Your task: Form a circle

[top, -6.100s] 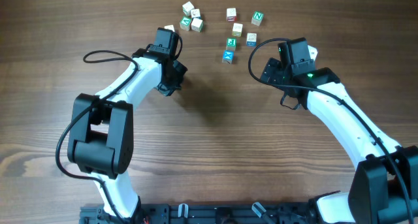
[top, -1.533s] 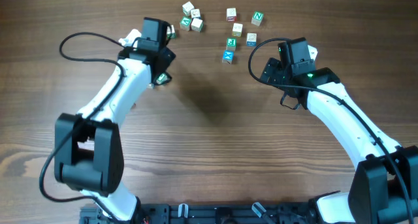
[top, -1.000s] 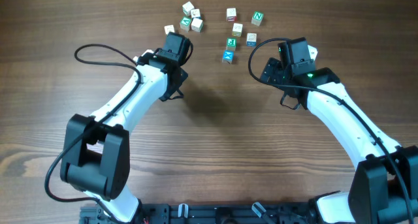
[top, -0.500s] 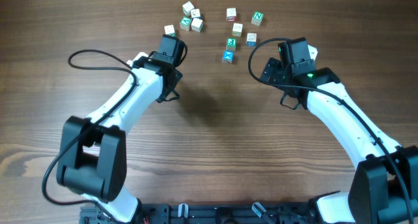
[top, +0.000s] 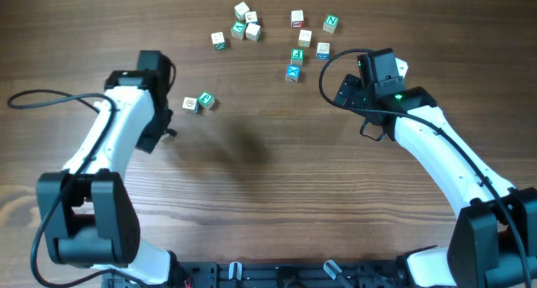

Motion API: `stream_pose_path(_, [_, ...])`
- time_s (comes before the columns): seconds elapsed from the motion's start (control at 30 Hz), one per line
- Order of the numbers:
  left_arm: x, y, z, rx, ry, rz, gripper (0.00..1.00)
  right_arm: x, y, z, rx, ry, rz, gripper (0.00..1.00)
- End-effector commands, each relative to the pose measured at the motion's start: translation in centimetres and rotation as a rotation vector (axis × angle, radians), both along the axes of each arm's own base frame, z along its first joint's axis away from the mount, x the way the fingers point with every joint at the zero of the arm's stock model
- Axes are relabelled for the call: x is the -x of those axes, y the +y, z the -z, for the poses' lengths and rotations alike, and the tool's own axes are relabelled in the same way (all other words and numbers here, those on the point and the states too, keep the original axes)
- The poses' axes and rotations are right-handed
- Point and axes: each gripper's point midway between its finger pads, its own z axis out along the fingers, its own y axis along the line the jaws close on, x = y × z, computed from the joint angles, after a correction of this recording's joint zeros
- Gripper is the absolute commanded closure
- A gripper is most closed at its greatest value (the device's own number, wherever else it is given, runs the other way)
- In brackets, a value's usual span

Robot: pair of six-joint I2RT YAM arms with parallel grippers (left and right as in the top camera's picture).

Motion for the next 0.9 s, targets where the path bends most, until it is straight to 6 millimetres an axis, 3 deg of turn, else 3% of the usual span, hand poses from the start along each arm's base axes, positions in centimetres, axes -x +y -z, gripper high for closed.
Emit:
stream_pose_path(0.0, [-2.1, 0.5, 0.0, 0.039, -0.037, 0.178, 0.49, -0.1, -0.3, -0.3, 0.009, -0.013, 0.015, 0.0])
stream_pose_path(0.13, [-3.3, -0.3, 1.4, 0.094, -0.078, 0.268, 0.34, -0.1, -0.3, -0.3, 0.009, -0.013, 0.015, 0.0])
stream_pose_path(0.27, [-2.2, -1.1, 3.8, 0.146, -0.07, 0.271, 0.42, -0.1, -0.2, -0.3, 0.009, -0.013, 0.015, 0.0])
stream_pose_path(0.4, [-1.8, -2.0, 6.2, 0.191, -0.106, 0.279, 0.41, -0.1, -0.3, -0.3, 0.009, -0.013, 0.015, 0.0])
stream_pose_path(0.57, [-2.7, -1.9, 6.3, 0.183, -0.148, 0.284, 0.39, -0.1, -0.3, -0.3, 0.009, -0.013, 0.015, 0.0])
stream_pose_path(0.7, [-3.7, -1.8, 6.0, 0.154, -0.164, 0.378, 0.44, -0.1, -0.3, -0.3, 0.009, -0.013, 0.015, 0.0])
stream_pose_path(0.87, [-3.7, -1.2, 6.2, 0.132, -0.132, 0.445, 0.44, -0.1, -0.3, -0.3, 0.009, -0.013, 0.015, 0.0])
